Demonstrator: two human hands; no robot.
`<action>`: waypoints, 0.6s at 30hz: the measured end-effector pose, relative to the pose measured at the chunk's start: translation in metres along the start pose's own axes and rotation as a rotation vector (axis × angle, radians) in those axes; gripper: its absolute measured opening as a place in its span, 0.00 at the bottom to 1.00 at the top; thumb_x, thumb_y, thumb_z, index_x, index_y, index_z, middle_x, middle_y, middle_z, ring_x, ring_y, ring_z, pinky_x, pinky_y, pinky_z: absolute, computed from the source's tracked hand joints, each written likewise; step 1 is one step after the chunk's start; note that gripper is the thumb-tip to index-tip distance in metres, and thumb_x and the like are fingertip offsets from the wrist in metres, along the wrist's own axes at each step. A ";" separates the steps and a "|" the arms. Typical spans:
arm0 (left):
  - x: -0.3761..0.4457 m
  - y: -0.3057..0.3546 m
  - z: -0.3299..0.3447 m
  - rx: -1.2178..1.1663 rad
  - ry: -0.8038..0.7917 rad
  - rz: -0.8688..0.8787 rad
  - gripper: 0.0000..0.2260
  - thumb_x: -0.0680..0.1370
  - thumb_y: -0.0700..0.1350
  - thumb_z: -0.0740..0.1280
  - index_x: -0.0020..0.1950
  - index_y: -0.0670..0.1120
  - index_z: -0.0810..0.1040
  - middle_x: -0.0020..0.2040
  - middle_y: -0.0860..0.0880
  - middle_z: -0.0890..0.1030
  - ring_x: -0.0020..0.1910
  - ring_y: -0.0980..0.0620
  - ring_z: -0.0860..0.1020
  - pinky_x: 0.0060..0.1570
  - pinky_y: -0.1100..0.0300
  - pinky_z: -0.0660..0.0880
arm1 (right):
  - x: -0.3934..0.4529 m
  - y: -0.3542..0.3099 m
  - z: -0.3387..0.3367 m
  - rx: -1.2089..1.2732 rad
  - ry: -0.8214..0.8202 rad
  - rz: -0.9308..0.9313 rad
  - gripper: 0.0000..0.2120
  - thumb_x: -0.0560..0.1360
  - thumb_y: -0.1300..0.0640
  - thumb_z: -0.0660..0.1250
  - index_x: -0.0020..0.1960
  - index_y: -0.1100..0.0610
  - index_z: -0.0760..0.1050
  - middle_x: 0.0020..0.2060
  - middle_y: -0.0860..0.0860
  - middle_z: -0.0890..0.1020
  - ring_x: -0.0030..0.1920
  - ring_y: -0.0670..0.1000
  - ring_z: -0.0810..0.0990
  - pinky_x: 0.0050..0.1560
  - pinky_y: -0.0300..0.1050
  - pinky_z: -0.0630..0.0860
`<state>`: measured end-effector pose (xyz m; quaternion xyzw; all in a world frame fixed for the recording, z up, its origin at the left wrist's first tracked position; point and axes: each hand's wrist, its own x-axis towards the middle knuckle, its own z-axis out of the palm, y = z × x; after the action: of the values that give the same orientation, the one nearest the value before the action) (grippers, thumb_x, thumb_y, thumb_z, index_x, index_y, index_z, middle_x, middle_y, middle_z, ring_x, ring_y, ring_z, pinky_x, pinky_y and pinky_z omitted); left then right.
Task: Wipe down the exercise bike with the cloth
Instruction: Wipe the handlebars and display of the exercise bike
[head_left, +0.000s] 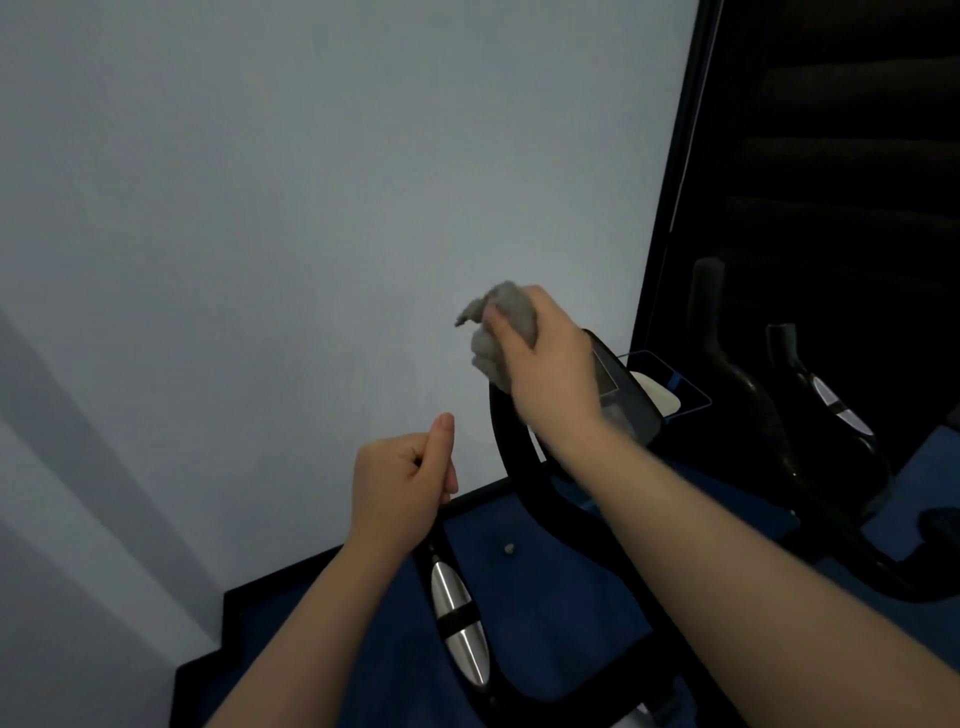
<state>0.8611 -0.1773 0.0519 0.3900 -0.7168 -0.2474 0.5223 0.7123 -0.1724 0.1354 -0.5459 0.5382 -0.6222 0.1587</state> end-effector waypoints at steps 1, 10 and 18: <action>0.000 0.000 0.000 -0.006 -0.003 0.001 0.28 0.80 0.54 0.59 0.18 0.54 0.71 0.19 0.51 0.74 0.20 0.55 0.74 0.29 0.65 0.71 | -0.006 -0.001 0.003 -0.086 -0.018 -0.087 0.07 0.80 0.54 0.64 0.47 0.56 0.77 0.44 0.51 0.79 0.44 0.52 0.81 0.45 0.53 0.80; 0.000 0.000 -0.001 -0.018 0.004 0.009 0.28 0.78 0.60 0.57 0.18 0.54 0.71 0.19 0.52 0.74 0.20 0.55 0.74 0.29 0.68 0.70 | 0.007 0.001 -0.002 -0.112 -0.007 -0.007 0.09 0.79 0.51 0.66 0.49 0.56 0.78 0.43 0.48 0.81 0.44 0.45 0.79 0.48 0.39 0.75; 0.000 -0.001 -0.003 -0.033 0.009 0.010 0.28 0.78 0.59 0.58 0.18 0.53 0.72 0.20 0.51 0.75 0.20 0.55 0.74 0.28 0.65 0.72 | 0.017 0.014 -0.016 0.270 -0.097 0.100 0.05 0.80 0.55 0.65 0.50 0.55 0.77 0.43 0.53 0.82 0.46 0.49 0.81 0.51 0.50 0.78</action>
<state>0.8641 -0.1784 0.0520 0.3788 -0.7120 -0.2549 0.5334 0.6874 -0.1832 0.1350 -0.5216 0.4678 -0.6531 0.2873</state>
